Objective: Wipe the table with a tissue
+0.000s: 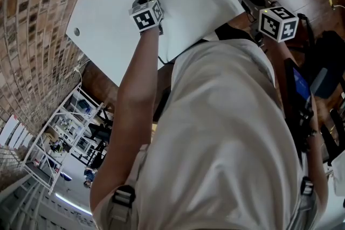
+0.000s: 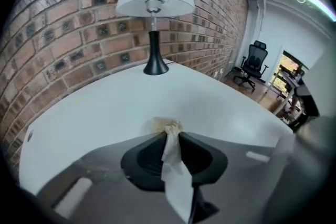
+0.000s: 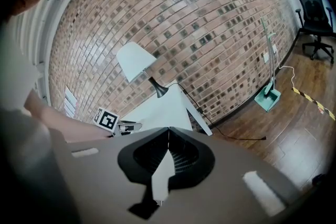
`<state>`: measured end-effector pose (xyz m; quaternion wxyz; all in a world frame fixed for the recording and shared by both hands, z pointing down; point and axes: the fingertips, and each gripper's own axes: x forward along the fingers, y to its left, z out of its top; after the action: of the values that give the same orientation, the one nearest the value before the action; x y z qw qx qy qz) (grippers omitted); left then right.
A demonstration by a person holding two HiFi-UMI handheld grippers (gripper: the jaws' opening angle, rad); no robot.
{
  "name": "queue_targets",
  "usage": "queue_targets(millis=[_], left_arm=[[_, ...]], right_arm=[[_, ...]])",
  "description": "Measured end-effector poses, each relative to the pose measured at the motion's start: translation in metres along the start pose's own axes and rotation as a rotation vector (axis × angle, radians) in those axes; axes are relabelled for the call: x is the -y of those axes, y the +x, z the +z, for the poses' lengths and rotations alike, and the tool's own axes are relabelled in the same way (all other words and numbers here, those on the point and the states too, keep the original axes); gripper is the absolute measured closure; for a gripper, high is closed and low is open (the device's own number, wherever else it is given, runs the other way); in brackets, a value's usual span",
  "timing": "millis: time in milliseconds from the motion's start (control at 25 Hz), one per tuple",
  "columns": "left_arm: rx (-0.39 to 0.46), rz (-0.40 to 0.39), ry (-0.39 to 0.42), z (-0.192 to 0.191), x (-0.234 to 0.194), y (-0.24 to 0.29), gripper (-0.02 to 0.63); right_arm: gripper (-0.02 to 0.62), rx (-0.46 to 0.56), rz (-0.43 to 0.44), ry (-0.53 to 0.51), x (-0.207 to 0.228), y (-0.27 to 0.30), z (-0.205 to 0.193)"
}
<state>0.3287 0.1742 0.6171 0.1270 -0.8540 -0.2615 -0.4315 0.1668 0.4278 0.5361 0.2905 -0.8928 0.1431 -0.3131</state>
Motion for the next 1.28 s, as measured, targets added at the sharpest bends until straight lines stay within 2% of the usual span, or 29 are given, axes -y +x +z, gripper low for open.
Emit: queue_targets(millis=[120,240,400,520,600,800,960,1120,1280], left_arm=[[0.004,-0.094,0.068,0.003,0.036,0.010,0.535],[0.007,-0.149,0.099,0.003,0.058,0.008,0.535],[-0.033,-0.327,0.115,-0.016,0.117,0.000,0.535],[-0.076,-0.473,0.090,-0.033,0.152,-0.015,0.535],[-0.043,-0.512,0.083,-0.036,0.161,-0.027,0.535],[0.120,-0.482,0.002,-0.039,0.152,-0.061,0.535],[0.181,-0.456,-0.044,-0.060,0.127,-0.102,0.535],[0.236,-0.386,-0.108,-0.084,0.107,-0.130,0.535],[0.275,-0.309,-0.176,-0.111,0.085,-0.163,0.535]], right_arm=[[0.586,0.009,-0.005,-0.008,-0.005,0.008,0.008],[0.586,0.012,0.017,-0.020,-0.016,0.021,0.010],[0.586,-0.016,0.042,-0.042,-0.021,0.020,0.006],[0.586,-0.026,0.078,-0.063,-0.030,0.022,0.005],[0.586,-0.035,0.107,-0.083,-0.038,0.029,0.003],[0.586,-0.075,0.174,-0.154,-0.060,0.040,-0.008],[0.586,-0.125,0.212,-0.183,-0.100,0.048,-0.030],[0.586,-0.180,0.314,-0.244,-0.133,0.062,-0.052],[0.586,-0.204,0.372,-0.272,-0.161,0.065,-0.065]])
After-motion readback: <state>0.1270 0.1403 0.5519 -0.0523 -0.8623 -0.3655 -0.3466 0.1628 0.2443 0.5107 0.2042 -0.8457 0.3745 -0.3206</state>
